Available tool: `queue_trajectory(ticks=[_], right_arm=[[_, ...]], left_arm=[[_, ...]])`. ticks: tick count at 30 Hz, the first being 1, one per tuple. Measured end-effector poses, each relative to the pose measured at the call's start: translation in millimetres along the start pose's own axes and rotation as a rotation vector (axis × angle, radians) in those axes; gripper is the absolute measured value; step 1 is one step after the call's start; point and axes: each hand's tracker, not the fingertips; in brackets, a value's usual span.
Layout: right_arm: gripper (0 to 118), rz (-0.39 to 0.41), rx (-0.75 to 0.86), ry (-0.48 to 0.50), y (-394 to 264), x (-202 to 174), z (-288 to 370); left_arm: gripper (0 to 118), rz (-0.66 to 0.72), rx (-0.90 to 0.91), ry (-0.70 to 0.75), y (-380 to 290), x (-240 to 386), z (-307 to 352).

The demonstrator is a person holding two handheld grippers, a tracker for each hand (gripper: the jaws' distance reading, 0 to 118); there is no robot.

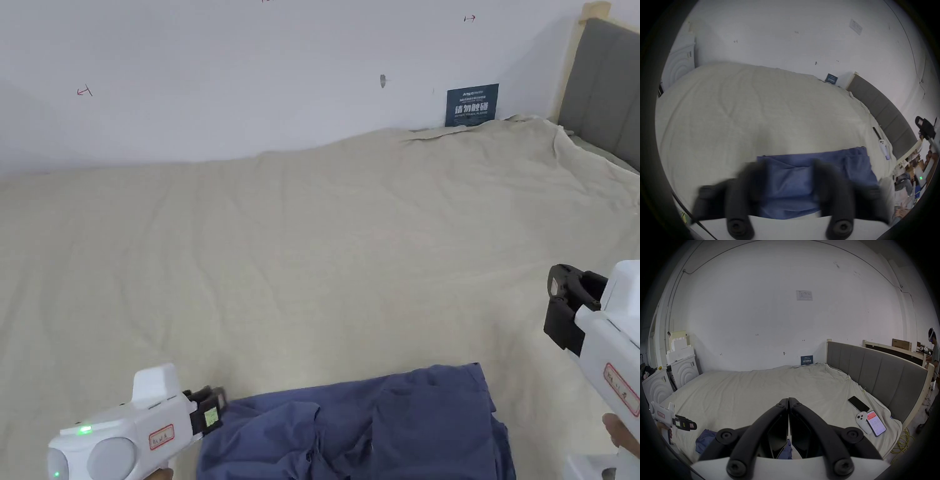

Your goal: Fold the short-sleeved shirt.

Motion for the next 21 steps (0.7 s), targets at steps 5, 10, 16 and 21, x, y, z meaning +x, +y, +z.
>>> queue_trajectory(ticks=[5, 10, 16, 21], right_arm=[[0, -0.008, -0.003, -0.003, -2, 3, 0], [0, -0.009, -0.006, -0.002, -2, 6, 0], [0, -0.011, -0.01, -0.018, -3, 14, 3], [0, -0.005, -0.012, -0.035, -2, 20, 7]], left_arm=[[0, -0.01, -0.027, 0.008, -28, 3, -22], [0, -0.075, -0.073, 0.02, -52, 24, -46], [0, -0.113, -0.166, -0.02, -75, 64, -82], [0, -0.135, -0.158, -0.023, -78, 91, -89]])
